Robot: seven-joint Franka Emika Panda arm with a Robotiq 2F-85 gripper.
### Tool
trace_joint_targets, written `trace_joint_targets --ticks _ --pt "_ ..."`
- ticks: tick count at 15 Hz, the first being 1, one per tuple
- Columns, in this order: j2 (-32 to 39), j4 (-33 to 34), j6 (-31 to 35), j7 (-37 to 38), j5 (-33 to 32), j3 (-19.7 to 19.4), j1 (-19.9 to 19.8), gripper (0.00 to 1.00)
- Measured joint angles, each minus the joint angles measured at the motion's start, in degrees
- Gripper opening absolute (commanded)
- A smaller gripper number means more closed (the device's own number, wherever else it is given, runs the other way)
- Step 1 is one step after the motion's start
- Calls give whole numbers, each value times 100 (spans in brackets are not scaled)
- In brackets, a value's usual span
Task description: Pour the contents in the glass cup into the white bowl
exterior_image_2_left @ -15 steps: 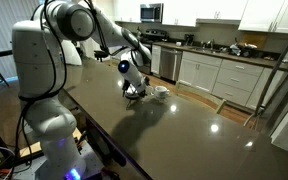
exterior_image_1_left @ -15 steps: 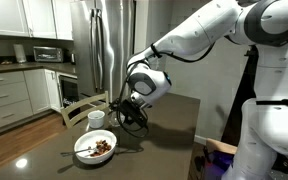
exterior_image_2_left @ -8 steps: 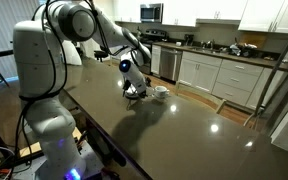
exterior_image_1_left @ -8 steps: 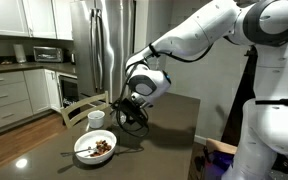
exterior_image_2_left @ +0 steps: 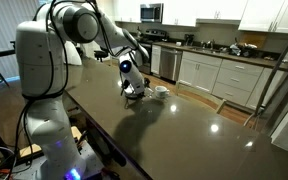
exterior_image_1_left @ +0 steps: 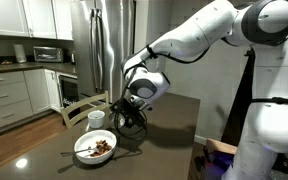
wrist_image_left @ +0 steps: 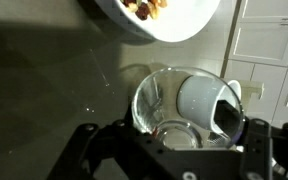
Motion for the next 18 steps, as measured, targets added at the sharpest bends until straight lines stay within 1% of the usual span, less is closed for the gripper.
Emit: trace_joint_targets --ticks 9,14,18 --pt "69 1 0 785 -847 1265 -1496 54" --pt "115 -11 0 1353 -1270 2091 -2263 54" --pt "285 -40 0 1858 -1670 2788 -2932 54"
